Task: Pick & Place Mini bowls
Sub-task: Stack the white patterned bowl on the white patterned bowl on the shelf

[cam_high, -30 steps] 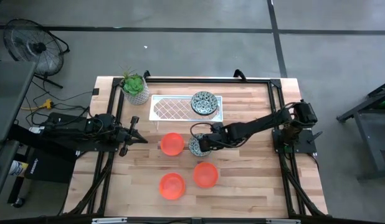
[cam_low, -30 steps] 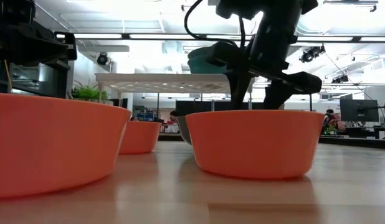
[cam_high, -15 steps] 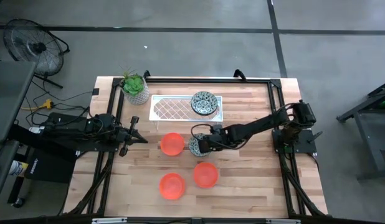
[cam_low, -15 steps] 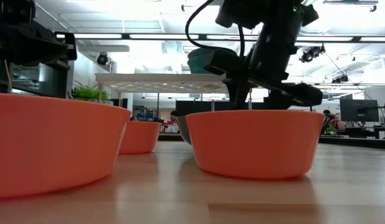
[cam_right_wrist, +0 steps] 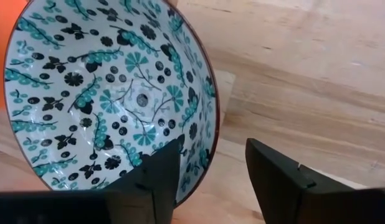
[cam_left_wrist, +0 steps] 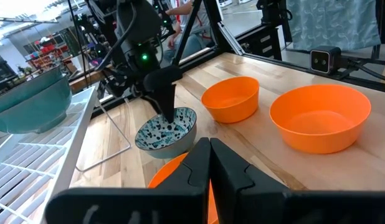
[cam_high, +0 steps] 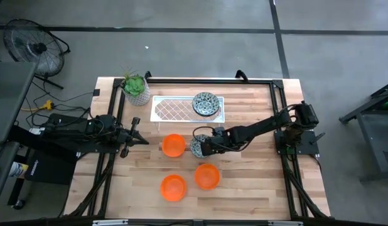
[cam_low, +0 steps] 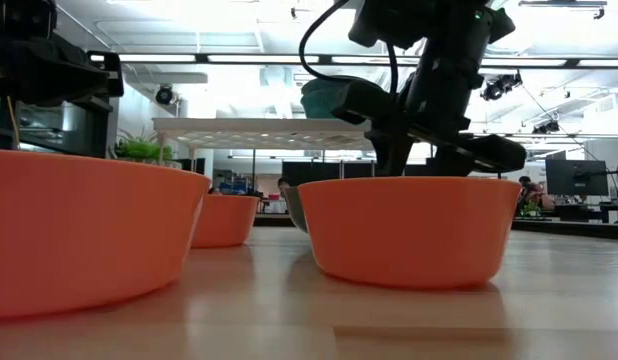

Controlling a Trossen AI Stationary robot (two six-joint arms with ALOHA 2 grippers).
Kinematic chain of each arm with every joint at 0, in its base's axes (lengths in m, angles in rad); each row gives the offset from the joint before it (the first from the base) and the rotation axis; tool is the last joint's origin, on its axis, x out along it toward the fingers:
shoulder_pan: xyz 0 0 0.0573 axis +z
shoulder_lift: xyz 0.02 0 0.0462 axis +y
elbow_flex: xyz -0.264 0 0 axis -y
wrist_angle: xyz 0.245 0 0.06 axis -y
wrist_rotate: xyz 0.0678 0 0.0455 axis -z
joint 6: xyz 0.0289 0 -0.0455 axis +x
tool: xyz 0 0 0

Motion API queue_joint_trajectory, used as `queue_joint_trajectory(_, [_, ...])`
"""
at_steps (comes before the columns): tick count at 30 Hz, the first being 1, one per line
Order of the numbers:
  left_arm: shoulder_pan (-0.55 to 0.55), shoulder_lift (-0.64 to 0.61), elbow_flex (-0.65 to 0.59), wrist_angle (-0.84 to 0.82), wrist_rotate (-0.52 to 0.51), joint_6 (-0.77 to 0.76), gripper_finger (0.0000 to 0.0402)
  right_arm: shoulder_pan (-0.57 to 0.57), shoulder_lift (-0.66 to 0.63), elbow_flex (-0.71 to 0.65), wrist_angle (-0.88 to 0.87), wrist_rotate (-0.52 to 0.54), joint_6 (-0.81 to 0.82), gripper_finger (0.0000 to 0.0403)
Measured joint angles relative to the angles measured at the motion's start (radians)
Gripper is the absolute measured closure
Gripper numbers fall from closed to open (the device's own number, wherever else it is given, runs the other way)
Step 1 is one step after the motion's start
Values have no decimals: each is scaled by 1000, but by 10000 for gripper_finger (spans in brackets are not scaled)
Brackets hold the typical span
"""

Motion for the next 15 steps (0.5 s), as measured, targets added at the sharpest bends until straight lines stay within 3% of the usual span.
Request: queue_joint_trajectory(15, [0, 0, 0, 0, 0, 0, 401, 0, 0, 0, -4, 18, -26, 300])
